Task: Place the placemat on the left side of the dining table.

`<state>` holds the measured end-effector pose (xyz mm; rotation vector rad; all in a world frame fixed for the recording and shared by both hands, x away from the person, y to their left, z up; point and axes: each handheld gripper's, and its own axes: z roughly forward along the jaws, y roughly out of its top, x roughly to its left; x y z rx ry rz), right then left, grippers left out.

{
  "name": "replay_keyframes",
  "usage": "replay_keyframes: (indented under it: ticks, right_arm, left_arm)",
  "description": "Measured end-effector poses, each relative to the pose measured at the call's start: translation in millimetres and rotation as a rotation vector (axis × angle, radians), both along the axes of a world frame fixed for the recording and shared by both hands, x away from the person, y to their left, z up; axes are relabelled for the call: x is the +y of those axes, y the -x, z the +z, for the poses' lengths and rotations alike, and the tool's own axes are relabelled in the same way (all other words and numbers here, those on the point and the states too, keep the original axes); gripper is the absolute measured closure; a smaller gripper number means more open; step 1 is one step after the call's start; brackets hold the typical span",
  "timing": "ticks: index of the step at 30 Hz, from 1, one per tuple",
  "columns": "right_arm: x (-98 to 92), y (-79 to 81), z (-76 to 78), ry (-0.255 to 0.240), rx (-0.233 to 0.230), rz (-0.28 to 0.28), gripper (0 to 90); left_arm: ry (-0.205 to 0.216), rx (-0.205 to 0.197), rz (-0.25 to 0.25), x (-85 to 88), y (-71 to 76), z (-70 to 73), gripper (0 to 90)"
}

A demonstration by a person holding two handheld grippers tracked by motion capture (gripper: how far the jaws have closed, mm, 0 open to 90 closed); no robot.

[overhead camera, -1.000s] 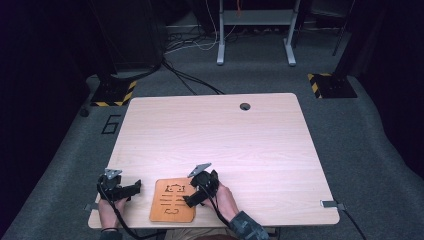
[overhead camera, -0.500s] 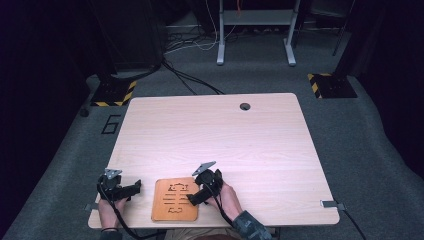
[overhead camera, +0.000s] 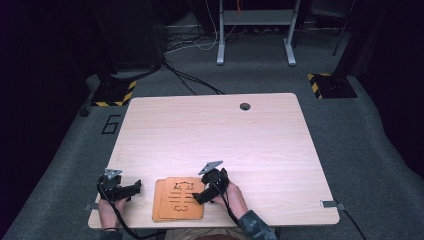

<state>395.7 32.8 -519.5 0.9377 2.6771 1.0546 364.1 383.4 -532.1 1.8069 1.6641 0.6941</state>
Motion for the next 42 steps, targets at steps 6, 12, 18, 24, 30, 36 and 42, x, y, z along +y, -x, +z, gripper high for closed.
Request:
replay_keyframes:
  ticks: [6, 12, 18, 24, 30, 36, 42]
  right_arm:
    - [-6.4, 0.5, -1.5, -0.013, -0.014, 0.002, 2.3]
    - [-15.6, 2.4, -3.1, 0.004, -0.040, -0.016, 1.1]
    - [-17.7, 3.7, -4.3, -0.009, -0.045, -0.020, 1.0]
    - [-18.7, 3.8, -5.0, -0.011, -0.057, -0.018, 1.0]
    - [-19.0, 4.0, -5.2, -0.015, -0.058, -0.020, 1.0]
    - [-19.1, 4.5, -5.4, -0.018, -0.059, -0.024, 0.9]
    - [-19.3, 5.0, -5.5, -0.018, -0.058, -0.030, 0.9]
  left_arm:
    - [0.000, 0.000, 0.000, 0.0, 0.0, 0.0, 1.1]
    - [0.000, -0.001, 0.000, 0.0, 0.0, -0.1, 1.1]
    - [-0.002, -0.001, 0.010, -0.9, -0.9, 0.1, 0.9]
    - [0.000, 0.005, 0.008, -1.3, -4.5, 0.7, 0.8]
    - [0.017, 0.040, -0.001, -4.7, -5.4, 7.7, 2.2]
    - [0.042, 0.024, -0.064, -19.9, 0.6, 23.1, 1.1]
    - [0.087, -0.014, -0.155, -42.6, 9.2, 32.4, 1.2]
